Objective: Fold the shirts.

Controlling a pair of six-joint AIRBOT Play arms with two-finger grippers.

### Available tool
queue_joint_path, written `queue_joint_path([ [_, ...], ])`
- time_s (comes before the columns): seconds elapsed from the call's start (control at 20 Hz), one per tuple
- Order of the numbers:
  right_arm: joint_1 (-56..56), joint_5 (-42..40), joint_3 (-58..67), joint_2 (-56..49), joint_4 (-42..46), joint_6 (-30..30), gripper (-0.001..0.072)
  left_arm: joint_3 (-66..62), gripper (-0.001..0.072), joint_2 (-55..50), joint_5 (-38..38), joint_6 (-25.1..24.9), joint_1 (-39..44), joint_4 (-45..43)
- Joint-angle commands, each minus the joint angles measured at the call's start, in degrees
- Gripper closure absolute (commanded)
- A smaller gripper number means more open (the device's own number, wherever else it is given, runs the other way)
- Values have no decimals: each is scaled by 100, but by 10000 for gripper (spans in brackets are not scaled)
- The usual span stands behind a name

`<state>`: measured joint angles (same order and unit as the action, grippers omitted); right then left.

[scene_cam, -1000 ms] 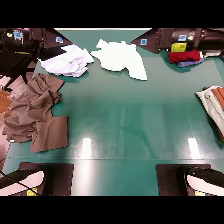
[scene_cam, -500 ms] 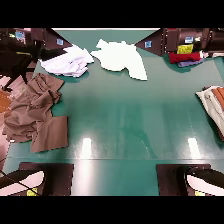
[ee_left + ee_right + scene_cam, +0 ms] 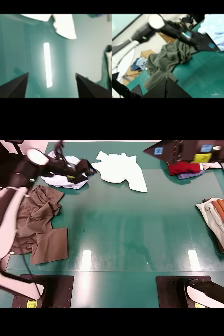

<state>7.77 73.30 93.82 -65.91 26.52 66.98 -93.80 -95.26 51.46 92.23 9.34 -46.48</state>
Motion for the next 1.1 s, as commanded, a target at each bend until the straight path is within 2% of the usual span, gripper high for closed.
queue_joint_path([
  [0.0, -352, -22, 2, 385, 7, 94, 695, 0, -13, -1080, -1392, 136, 79, 170],
  [0.1, -546, 26, 0, 566, 17, 111, 694, -42, -13, -1532, -1956, -90, 79, 623],
  [0.25, -647, 39, 0, 669, 22, 114, 694, -920, -13, -2323, -1731, -1005, 101, 1405],
  [0.4, -463, 109, 0, 575, 24, 160, 694, -2304, 2, -3075, -1648, -1014, 168, 1217],
  [0.45, -352, 111, 0, 509, 24, 195, 694, -2601, 54, -3246, -1696, -1012, 168, 1078],
  [0.55, -138, 111, 2, 376, 22, 302, 694, -2649, 53, -3379, -2028, -909, 166, 1036],
  [0.8, 109, 87, 2, 289, 11, 369, 694, -2649, 31, -3670, -2103, -914, 278, 1165],
  [0.95, 107, 92, 2, 293, 15, 415, 695, -2651, 62, -3709, -2201, -1003, 446, 1333],
  [1.05, 109, 173, 2, 293, 13, 415, 694, -2651, 297, -3709, -2184, -1036, 448, 1377],
])
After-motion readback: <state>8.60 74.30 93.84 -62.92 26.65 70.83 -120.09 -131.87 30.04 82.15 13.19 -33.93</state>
